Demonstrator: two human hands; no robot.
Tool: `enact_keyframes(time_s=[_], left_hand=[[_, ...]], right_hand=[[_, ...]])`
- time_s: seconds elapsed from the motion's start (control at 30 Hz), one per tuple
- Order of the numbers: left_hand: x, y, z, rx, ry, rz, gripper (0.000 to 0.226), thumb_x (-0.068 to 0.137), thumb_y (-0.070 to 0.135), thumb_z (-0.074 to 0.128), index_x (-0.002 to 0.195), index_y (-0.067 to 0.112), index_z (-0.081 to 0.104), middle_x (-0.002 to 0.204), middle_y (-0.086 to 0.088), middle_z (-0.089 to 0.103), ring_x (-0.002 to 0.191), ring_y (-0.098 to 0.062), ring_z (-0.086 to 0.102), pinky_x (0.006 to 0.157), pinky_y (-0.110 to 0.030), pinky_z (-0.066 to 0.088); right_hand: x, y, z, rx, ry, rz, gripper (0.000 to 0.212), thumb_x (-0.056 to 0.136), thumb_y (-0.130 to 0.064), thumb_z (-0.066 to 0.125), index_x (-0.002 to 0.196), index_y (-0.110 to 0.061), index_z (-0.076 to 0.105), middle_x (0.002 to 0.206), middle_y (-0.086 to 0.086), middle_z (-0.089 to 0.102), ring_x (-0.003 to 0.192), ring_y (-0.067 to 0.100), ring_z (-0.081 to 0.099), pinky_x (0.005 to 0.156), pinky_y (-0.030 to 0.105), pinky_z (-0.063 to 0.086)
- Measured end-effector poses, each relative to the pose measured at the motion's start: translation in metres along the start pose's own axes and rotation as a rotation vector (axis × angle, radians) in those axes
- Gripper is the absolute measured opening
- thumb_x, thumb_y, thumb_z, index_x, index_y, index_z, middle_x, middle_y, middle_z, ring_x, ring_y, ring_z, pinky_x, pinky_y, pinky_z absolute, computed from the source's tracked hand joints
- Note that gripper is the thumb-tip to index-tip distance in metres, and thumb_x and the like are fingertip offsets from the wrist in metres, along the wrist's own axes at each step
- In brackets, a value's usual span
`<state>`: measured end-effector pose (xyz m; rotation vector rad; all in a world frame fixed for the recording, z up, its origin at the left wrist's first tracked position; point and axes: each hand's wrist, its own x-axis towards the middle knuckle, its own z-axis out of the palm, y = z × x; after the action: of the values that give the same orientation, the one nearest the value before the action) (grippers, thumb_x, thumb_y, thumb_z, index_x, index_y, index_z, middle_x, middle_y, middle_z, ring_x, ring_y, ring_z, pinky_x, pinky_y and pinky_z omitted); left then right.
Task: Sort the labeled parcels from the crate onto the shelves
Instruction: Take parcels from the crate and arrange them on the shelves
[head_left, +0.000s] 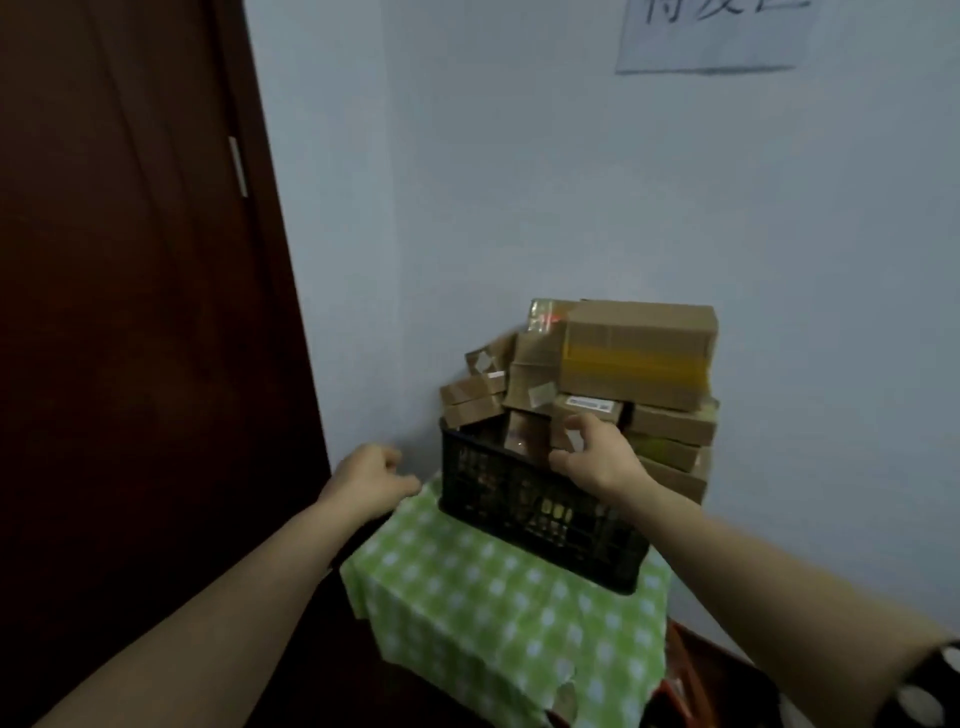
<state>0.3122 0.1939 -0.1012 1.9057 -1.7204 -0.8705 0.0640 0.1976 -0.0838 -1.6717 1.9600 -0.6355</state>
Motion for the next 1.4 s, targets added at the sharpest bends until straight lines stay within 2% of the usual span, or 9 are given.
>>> enact_keyframes(time_s=[0.13, 0.4, 0.6, 0.8, 0.97, 1.1, 1.2, 1.3, 1.4], left_hand=[[0.043, 0.054, 0.043, -0.047, -0.078, 0.049, 0.053, 0.083, 0.024, 0.07, 0.129, 0.002, 0.056, 0.102, -0.006, 0.059, 0.098, -0.018, 0.056, 0.085, -0.027, 0.042], [0.162, 0.153, 0.09, -0.486, -0.078, 0.077, 0.049, 0.088, 0.039, 0.063, 0.126, 0.009, 0.059, 0.127, -0.007, 0.059, 0.119, -0.026, 0.054, 0.101, -0.036, 0.043], [0.235, 0.209, 0.114, -0.596, -0.141, 0.07, 0.059, 0.09, 0.054, 0.053, 0.135, 0.016, 0.051, 0.138, -0.004, 0.051, 0.126, -0.027, 0.046, 0.101, -0.036, 0.038], [0.263, 0.23, 0.135, -0.667, -0.257, 0.041, 0.062, 0.085, 0.056, 0.058, 0.132, 0.016, 0.051, 0.134, -0.004, 0.055, 0.124, -0.027, 0.048, 0.107, -0.042, 0.036], [0.247, 0.253, 0.127, -0.783, -0.141, 0.094, 0.049, 0.086, 0.052, 0.06, 0.123, 0.02, 0.06, 0.116, -0.002, 0.064, 0.106, -0.021, 0.058, 0.091, -0.037, 0.047], [0.21, 0.277, 0.098, -0.886, 0.017, 0.216, 0.023, 0.095, 0.036, 0.048, 0.089, 0.025, 0.067, 0.086, 0.005, 0.062, 0.085, -0.01, 0.057, 0.066, -0.025, 0.041], [0.181, 0.281, 0.075, -0.863, 0.08, 0.347, 0.032, 0.097, 0.027, 0.041, 0.122, 0.029, 0.061, 0.11, 0.01, 0.06, 0.094, 0.002, 0.052, 0.07, -0.017, 0.035], [0.154, 0.271, 0.055, -0.758, 0.068, 0.431, 0.046, 0.09, 0.037, 0.052, 0.136, 0.038, 0.048, 0.136, 0.016, 0.05, 0.12, -0.003, 0.044, 0.099, -0.03, 0.029], [0.125, 0.255, 0.044, -0.734, 0.066, 0.435, 0.067, 0.076, 0.046, 0.069, 0.137, 0.049, 0.041, 0.13, 0.021, 0.053, 0.114, -0.003, 0.051, 0.091, -0.033, 0.044]], right_hand=[[0.024, 0.052, -0.033, 0.109, 0.168, 0.084, 0.052, 0.091, -0.026, 0.061, 0.137, -0.014, 0.041, 0.136, 0.008, 0.048, 0.113, 0.023, 0.054, 0.086, 0.032, 0.049], [0.094, 0.101, -0.098, 0.303, 0.655, 0.125, 0.046, 0.098, -0.018, 0.046, 0.142, -0.01, 0.037, 0.135, 0.009, 0.047, 0.118, 0.018, 0.049, 0.1, 0.03, 0.039], [0.155, 0.119, -0.133, 0.356, 0.525, 0.246, 0.059, 0.099, -0.035, 0.044, 0.149, -0.012, 0.024, 0.152, 0.006, 0.034, 0.137, 0.024, 0.036, 0.109, 0.038, 0.032], [0.185, 0.132, -0.128, 0.486, 0.426, 0.287, 0.064, 0.094, -0.05, 0.047, 0.146, -0.016, 0.031, 0.144, 0.005, 0.043, 0.123, 0.023, 0.046, 0.1, 0.038, 0.038], [0.186, 0.133, -0.137, 0.482, 0.536, 0.057, 0.049, 0.094, -0.041, 0.052, 0.139, -0.024, 0.038, 0.12, -0.01, 0.051, 0.105, 0.01, 0.047, 0.088, 0.028, 0.041], [0.187, 0.123, -0.17, 0.704, 0.579, -0.095, 0.039, 0.092, -0.039, 0.056, 0.129, -0.028, 0.047, 0.108, -0.017, 0.055, 0.097, 0.004, 0.052, 0.079, 0.022, 0.043], [0.189, 0.116, -0.185, 0.897, 0.54, -0.139, 0.028, 0.092, -0.039, 0.057, 0.117, -0.025, 0.055, 0.099, -0.015, 0.059, 0.089, 0.002, 0.054, 0.07, 0.021, 0.045], [0.189, 0.11, -0.183, 1.04, 0.427, -0.125, 0.034, 0.092, -0.041, 0.057, 0.118, -0.02, 0.058, 0.101, -0.009, 0.062, 0.094, 0.011, 0.057, 0.079, 0.032, 0.05], [0.181, 0.1, -0.174, 1.122, 0.285, -0.094, 0.059, 0.089, -0.043, 0.061, 0.138, -0.016, 0.045, 0.123, -0.004, 0.055, 0.1, 0.009, 0.054, 0.094, 0.046, 0.049]])
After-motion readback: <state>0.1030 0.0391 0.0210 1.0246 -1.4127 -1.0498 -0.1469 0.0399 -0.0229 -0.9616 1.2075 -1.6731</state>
